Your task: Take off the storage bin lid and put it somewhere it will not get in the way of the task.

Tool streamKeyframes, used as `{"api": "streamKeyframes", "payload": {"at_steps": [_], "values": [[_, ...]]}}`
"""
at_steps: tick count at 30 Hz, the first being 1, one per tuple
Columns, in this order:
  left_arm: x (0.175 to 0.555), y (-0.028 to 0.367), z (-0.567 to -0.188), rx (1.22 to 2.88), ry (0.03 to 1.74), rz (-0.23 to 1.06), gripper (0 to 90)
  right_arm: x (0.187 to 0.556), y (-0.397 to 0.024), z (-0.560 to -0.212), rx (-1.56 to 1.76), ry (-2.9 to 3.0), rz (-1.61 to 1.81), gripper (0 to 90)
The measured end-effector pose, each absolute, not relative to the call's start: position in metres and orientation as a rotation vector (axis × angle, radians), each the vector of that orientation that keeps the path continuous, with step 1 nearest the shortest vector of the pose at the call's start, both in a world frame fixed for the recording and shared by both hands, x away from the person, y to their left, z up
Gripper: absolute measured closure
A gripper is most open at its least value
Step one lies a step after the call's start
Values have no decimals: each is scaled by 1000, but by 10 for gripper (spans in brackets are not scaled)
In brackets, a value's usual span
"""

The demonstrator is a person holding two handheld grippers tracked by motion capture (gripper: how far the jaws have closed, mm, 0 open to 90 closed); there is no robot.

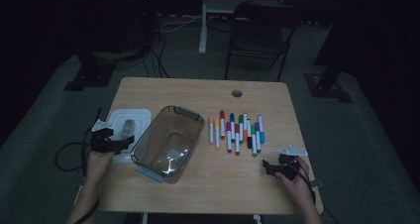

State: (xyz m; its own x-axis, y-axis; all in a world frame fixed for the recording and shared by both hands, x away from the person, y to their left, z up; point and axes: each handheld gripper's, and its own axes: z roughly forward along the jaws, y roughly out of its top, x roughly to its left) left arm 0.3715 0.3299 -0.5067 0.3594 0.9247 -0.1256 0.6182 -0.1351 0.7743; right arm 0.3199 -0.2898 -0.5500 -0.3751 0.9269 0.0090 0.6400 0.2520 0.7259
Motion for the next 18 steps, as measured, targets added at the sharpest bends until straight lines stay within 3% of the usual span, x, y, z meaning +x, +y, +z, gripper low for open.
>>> {"api": "streamKeyframes", "payload": {"at_steps": [8,18], "values": [[358,311,-505,1917,1285,556,4,320,-290,-550,1421,2112,915,147],[341,297,-512,1967,1276,518,4,320,-290,-550,1421,2113,916,147]]}}
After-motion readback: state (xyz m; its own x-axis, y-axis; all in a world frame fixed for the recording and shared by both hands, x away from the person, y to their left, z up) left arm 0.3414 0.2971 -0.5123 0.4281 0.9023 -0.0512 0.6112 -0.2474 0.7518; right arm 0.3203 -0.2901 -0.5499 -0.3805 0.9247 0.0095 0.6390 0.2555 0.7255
